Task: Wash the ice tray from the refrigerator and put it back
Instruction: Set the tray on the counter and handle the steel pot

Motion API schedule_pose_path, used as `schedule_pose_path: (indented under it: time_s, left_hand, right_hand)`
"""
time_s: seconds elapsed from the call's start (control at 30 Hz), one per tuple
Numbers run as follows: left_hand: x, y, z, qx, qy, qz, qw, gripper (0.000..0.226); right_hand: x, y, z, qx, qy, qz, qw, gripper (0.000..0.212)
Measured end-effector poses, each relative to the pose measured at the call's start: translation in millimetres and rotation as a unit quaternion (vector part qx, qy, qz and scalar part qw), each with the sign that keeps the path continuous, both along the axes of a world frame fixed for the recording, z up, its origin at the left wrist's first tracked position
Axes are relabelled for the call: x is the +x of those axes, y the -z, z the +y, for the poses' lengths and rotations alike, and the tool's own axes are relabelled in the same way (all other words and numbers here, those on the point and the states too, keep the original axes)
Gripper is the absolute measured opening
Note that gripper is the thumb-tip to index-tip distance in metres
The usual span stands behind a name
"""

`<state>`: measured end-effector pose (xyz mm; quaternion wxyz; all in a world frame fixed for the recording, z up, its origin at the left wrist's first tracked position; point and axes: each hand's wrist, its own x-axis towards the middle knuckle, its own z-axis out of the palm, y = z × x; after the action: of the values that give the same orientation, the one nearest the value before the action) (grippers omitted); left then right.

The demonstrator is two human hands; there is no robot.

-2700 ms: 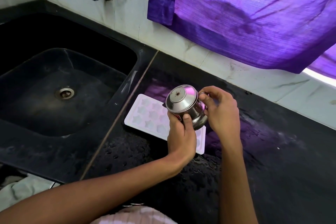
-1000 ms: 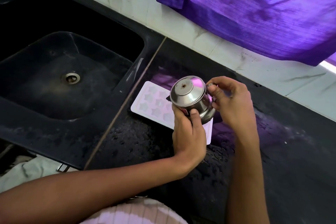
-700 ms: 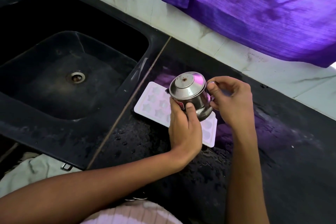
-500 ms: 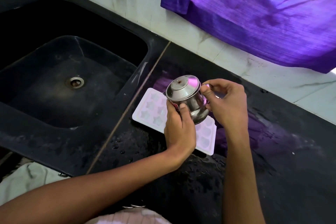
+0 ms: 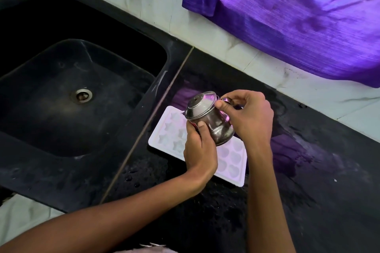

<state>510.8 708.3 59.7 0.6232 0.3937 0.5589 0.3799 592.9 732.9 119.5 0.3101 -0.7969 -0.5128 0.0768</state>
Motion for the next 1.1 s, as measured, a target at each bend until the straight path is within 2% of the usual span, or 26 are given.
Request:
schedule_pose_path:
  time_s: [0.53, 0.87, 1.1]
  left_hand:
    - [-1.5, -3.8, 3.4, -0.012, 0.017, -0.013, 1.000, 0.040]
    - [-3.4, -7.9, 1.8, 0.045, 0.008, -0.006, 0.999, 0.042]
    - [-5.1, -7.3, -6.1, 0.060, -0.001, -0.014, 0.998, 0.043]
  right_hand:
    - [-2.0, -2.3, 2.1, -0.005, 0.014, 0.007, 1.000, 0.012]
    - [-3.5, -3.0, -5.5, 0.030, 0.024, 0.056, 0.998, 0.008]
    - [-5.2, -3.7, -11.0, 0.026, 0.002, 0.076, 0.997, 0.013]
